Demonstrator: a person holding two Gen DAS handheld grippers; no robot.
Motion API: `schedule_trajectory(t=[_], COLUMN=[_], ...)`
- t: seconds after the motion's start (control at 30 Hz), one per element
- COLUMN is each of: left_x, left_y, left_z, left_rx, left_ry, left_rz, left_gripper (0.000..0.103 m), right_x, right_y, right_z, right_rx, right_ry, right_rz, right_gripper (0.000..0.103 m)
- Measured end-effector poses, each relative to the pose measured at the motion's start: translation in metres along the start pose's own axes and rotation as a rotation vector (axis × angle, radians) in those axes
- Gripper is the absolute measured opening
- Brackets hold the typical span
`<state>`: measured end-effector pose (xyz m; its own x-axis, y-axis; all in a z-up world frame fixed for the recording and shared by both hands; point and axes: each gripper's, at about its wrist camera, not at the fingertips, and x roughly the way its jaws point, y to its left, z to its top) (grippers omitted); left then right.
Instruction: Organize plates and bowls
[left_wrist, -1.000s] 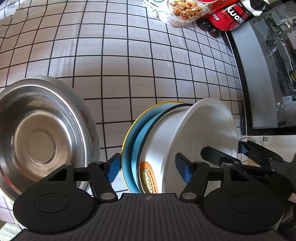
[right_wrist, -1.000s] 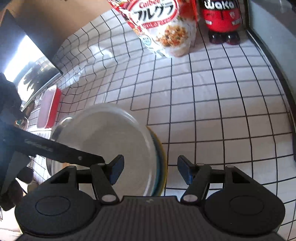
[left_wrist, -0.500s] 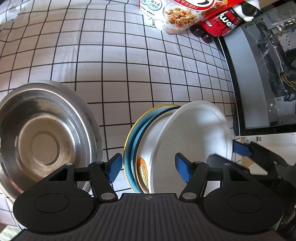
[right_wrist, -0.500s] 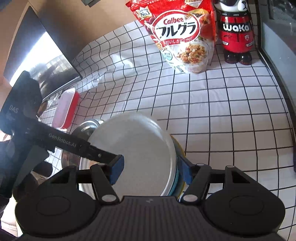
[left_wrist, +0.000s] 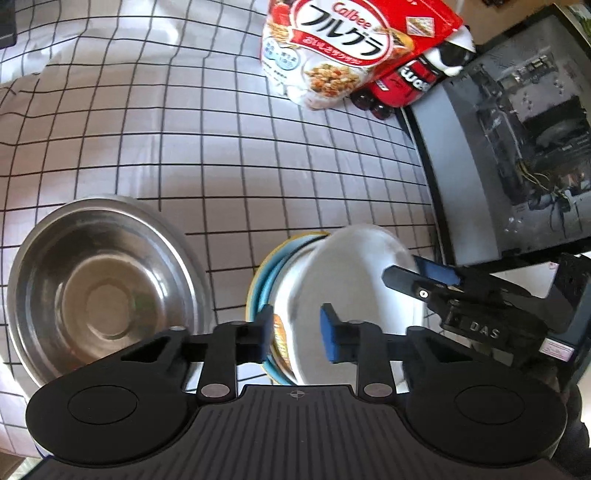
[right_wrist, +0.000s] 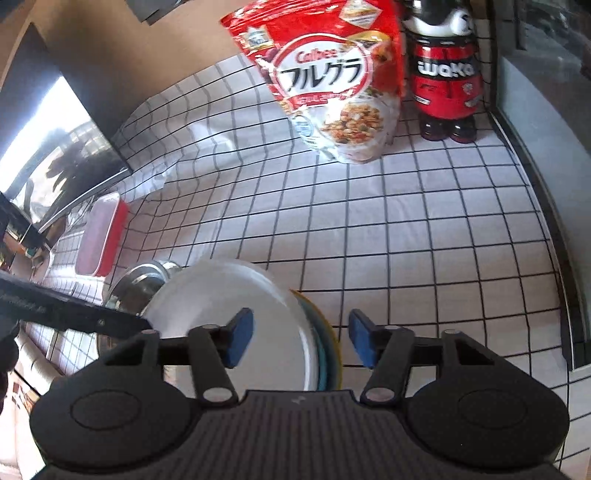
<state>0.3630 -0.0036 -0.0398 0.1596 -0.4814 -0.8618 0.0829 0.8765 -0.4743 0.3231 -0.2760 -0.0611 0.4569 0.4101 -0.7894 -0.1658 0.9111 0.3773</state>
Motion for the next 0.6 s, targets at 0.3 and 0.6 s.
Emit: schedule_trajectory(t=[0.3,0.6], left_x=[0.019,0.017], left_y=[0.023,0.019], left_z=[-0.003,0.000], left_rx=[-0.053,-0.039], left_ry=[0.037,-0.004], left_rz=[0.009,-0.034], left_gripper=[0.025,0.025], right_x=[0.007,0.012], right_y=[0.011,-0.005], right_z=[0.001,-0.002], right_rx=[-0.038,0.003], right_ry=[0.016,0.039], right_rz=[-0.004,-0.019], right_gripper=[0.046,0.046])
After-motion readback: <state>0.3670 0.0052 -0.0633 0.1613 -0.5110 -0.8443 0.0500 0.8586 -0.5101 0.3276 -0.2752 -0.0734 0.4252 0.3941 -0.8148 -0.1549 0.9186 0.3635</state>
